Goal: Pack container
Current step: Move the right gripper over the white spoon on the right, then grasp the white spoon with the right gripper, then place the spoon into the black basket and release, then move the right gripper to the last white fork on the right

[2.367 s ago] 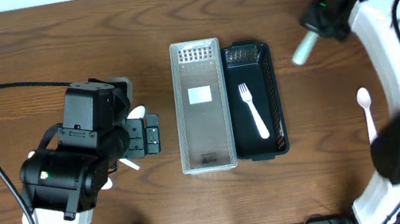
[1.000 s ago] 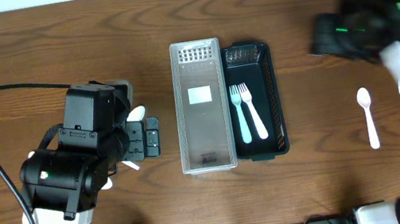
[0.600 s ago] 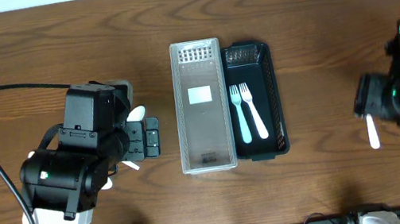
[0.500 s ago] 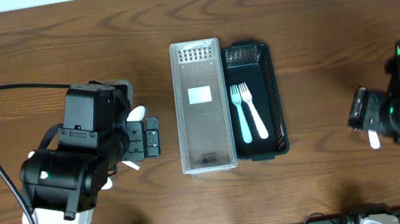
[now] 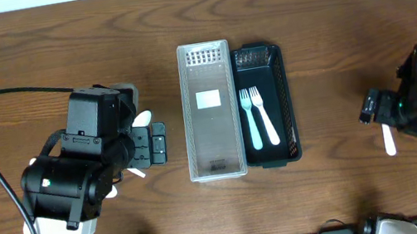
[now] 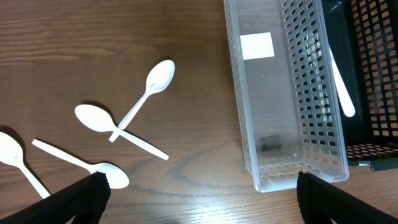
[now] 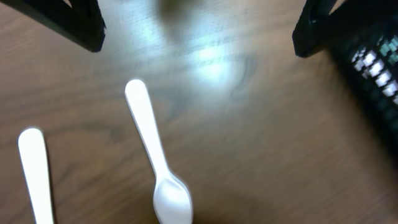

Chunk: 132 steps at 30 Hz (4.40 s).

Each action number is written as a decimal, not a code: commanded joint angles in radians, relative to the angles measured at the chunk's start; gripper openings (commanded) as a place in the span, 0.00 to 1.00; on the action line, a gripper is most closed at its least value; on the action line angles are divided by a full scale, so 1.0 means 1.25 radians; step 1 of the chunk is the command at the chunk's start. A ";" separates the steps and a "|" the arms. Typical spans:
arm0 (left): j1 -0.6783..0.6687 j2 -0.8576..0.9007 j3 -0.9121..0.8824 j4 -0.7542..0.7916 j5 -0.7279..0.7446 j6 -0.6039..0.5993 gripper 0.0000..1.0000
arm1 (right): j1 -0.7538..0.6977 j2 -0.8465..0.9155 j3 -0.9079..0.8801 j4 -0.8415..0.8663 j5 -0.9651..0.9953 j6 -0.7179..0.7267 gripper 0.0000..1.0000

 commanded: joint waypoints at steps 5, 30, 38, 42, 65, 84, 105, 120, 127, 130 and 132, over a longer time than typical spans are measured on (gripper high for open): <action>0.002 0.001 0.008 -0.012 -0.009 0.005 0.98 | -0.018 0.126 -0.003 0.124 0.041 -0.132 0.99; 0.002 0.001 0.008 -0.014 -0.009 0.005 0.98 | -0.068 0.425 -0.003 0.237 0.025 -0.230 0.92; 0.002 0.001 0.008 -0.021 -0.009 0.005 0.98 | -0.068 0.442 -0.003 0.246 0.023 -0.221 0.70; 0.002 0.001 0.008 -0.021 -0.009 0.005 0.98 | -0.068 0.442 -0.003 0.249 0.023 -0.215 0.55; 0.002 0.001 0.008 -0.021 -0.009 0.005 0.98 | -0.067 0.441 -0.003 0.275 0.023 -0.102 0.18; 0.002 0.001 0.008 -0.021 -0.009 0.005 0.98 | 0.229 0.172 0.288 0.100 0.020 -0.005 0.01; 0.002 0.001 0.008 -0.021 -0.009 0.005 0.98 | 0.587 0.454 0.341 0.084 0.020 0.108 0.10; 0.002 0.001 0.008 -0.021 -0.009 0.005 0.98 | 0.536 0.383 0.488 0.012 -0.001 0.032 0.65; 0.002 0.001 0.008 -0.021 -0.009 0.005 0.98 | 0.301 0.223 0.555 -0.016 0.074 -0.028 0.85; 0.002 0.001 0.008 -0.021 -0.009 0.005 0.98 | 0.164 0.205 0.554 -0.035 0.074 -0.111 0.88; 0.002 0.001 0.008 -0.021 -0.009 0.005 0.98 | 0.082 0.210 0.544 -0.043 0.074 -0.152 0.89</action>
